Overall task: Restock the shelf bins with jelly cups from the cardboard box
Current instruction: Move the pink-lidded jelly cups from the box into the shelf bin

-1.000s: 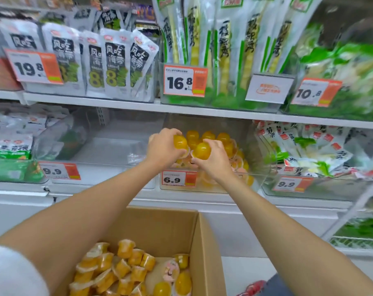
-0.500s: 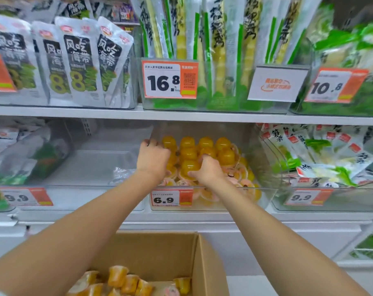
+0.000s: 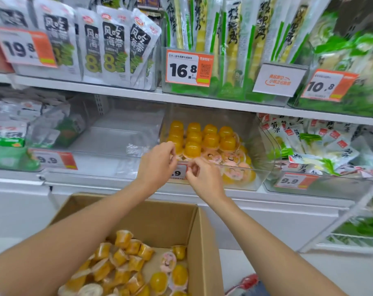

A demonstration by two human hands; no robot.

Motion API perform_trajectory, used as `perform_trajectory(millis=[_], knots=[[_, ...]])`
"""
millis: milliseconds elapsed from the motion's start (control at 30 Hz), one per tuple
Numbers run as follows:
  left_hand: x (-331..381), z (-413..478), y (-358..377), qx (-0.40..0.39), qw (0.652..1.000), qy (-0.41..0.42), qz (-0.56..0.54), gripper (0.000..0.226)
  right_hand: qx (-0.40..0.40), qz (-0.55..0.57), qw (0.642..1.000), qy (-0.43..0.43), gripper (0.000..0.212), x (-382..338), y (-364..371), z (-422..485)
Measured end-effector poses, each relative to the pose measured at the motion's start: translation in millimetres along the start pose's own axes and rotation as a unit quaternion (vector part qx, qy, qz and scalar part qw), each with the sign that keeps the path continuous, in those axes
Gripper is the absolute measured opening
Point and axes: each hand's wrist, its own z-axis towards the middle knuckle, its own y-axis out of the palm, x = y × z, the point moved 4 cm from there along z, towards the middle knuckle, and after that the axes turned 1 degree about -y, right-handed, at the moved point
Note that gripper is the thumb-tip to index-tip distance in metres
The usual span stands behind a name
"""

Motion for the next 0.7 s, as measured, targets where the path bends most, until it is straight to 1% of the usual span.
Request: perform_trajectory(millis=[33, 100, 167, 233, 267, 333, 400, 433, 467, 500, 533, 567, 600, 633, 667, 700], knots=[[-3, -17, 0, -0.007, 0.999, -0.026, -0.03, 0.007, -0.023, 0.009, 1.0, 0.002, 0.006, -1, 8, -12], [-20, -53, 9, -0.042, 0.994, -0.082, -0.05, 0.009, -0.103, 0.017, 0.994, 0.034, 0.007, 2, 32, -38], [-46, -92, 27, -0.122, 0.98, -0.147, -0.062, 0.011, -0.2, 0.006, 0.977, 0.076, 0.012, 7, 60, -65], [-76, -134, 49, -0.219, 0.953, -0.205, -0.054, 0.012, -0.286, -0.019, 0.952, 0.108, 0.02, 16, 89, -93], [-92, -156, 61, -0.266, 0.937, -0.225, -0.041, 0.012, -0.334, -0.032, 0.934, 0.124, 0.024, 21, 106, -109], [-119, -199, 83, -0.348, 0.898, -0.268, -0.028, 0.011, -0.42, -0.046, 0.894, 0.148, 0.027, 32, 138, -142], [-141, -241, 102, -0.44, 0.848, -0.295, -0.031, 0.012, -0.484, -0.052, 0.857, 0.168, 0.018, 40, 165, -172], [-148, -260, 110, -0.495, 0.813, -0.302, -0.046, 0.012, -0.51, -0.058, 0.842, 0.168, 0.015, 44, 177, -186], [-153, -279, 116, -0.546, 0.772, -0.318, -0.071, 0.012, -0.538, -0.07, 0.823, 0.17, 0.021, 49, 189, -201], [-155, -298, 120, -0.594, 0.723, -0.34, -0.096, 0.02, -0.575, -0.086, 0.796, 0.167, 0.029, 53, 198, -217], [-155, -314, 122, -0.634, 0.68, -0.352, -0.111, 0.035, -0.613, -0.103, 0.766, 0.165, 0.034, 59, 208, -233], [-154, -326, 125, -0.658, 0.657, -0.351, -0.11, 0.053, -0.643, -0.118, 0.74, 0.158, 0.034, 63, 215, -248], [-153, -336, 129, -0.67, 0.649, -0.343, -0.109, 0.069, -0.666, -0.134, 0.717, 0.158, 0.029, 65, 219, -260], [-151, -344, 135, -0.67, 0.651, -0.337, -0.112, 0.082, -0.682, -0.151, 0.697, 0.163, 0.017, 66, 221, -269], [-150, -351, 139, -0.668, 0.651, -0.338, -0.12, 0.09, -0.689, -0.152, 0.688, 0.17, 0.01, 68, 223, -278], [-147, -356, 143, -0.667, 0.655, -0.333, -0.122, 0.095, -0.696, -0.149, 0.682, 0.169, 0.028, 66, 224, -284]])
